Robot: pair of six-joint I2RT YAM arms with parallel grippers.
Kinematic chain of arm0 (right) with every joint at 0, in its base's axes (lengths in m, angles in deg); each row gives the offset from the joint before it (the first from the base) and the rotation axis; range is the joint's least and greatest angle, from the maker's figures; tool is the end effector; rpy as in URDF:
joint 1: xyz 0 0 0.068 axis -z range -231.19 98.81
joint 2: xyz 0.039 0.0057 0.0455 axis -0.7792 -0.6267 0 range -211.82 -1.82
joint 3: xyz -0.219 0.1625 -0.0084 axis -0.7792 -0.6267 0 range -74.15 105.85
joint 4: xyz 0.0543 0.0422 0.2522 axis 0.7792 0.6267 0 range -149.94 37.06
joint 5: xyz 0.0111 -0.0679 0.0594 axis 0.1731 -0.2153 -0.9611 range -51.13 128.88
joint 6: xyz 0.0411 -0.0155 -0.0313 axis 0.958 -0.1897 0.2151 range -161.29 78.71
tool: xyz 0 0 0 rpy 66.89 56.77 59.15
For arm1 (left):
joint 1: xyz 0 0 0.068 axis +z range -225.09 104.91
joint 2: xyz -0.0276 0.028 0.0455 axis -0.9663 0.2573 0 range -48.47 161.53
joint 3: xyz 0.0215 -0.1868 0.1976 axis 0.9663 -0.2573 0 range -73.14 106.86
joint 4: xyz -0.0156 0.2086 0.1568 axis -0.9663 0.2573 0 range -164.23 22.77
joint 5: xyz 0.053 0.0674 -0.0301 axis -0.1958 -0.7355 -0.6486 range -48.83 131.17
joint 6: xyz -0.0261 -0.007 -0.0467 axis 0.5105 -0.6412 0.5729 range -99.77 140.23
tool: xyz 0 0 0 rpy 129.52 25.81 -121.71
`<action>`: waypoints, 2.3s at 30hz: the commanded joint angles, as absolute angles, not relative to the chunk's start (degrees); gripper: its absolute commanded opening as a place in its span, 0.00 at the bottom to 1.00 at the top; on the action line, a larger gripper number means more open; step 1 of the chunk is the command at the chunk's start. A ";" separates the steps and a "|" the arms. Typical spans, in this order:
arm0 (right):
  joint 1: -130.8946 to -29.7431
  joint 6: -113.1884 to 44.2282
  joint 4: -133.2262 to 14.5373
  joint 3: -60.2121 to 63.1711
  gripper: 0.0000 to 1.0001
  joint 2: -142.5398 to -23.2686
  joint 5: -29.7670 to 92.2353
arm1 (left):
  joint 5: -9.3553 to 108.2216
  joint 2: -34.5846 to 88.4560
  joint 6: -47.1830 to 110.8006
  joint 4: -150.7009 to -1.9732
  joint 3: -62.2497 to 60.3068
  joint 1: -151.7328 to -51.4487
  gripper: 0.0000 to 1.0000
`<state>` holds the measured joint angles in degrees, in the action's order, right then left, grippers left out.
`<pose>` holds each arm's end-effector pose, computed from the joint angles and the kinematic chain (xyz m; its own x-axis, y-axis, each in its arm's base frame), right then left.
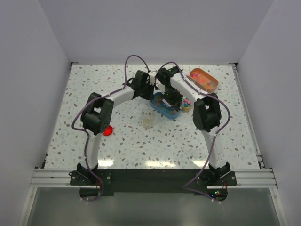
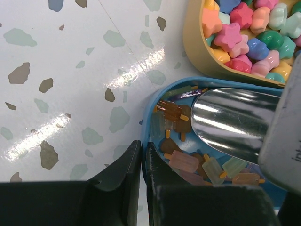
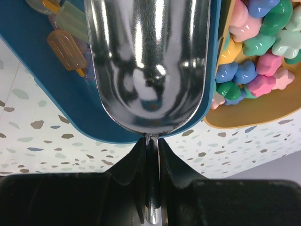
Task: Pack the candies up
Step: Scoop the fake candies from the storage box.
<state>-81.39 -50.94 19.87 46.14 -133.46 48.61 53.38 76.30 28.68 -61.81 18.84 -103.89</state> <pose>0.3878 0.2187 0.2125 -0.7683 -0.6382 0.0481 -0.6364 0.7538 -0.1634 0.4218 -0.2406 0.1708 -0.7036 0.2228 -0.6747 0.5034 0.8265 -0.2520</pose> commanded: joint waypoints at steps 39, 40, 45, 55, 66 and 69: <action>-83.89 -43.85 -9.66 31.05 0.00 -123.46 50.38 | 60.16 67.90 31.04 -73.35 11.76 -106.64 0.00; -83.80 -42.45 -10.62 30.44 0.00 -123.20 50.65 | 60.07 67.90 31.13 -73.35 11.59 -106.73 0.00; -83.62 -38.49 -16.34 26.31 0.00 -120.30 49.78 | 60.07 67.28 31.13 -73.35 11.32 -106.64 0.00; -83.53 -43.03 -24.33 20.17 0.00 -118.20 41.96 | 61.21 66.49 31.22 -75.11 10.71 -106.73 0.00; -83.62 -57.54 -16.61 16.46 0.00 -116.52 45.03 | 58.13 66.58 30.42 -72.47 12.46 -105.50 0.00; -83.62 -59.13 -18.45 15.67 0.00 -115.38 41.79 | 60.06 66.84 31.12 -73.09 12.38 -105.41 0.01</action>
<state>-83.16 -54.57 -14.34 16.13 -118.73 44.24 52.42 71.23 29.64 -70.16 10.49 -104.00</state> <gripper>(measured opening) 0.148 0.129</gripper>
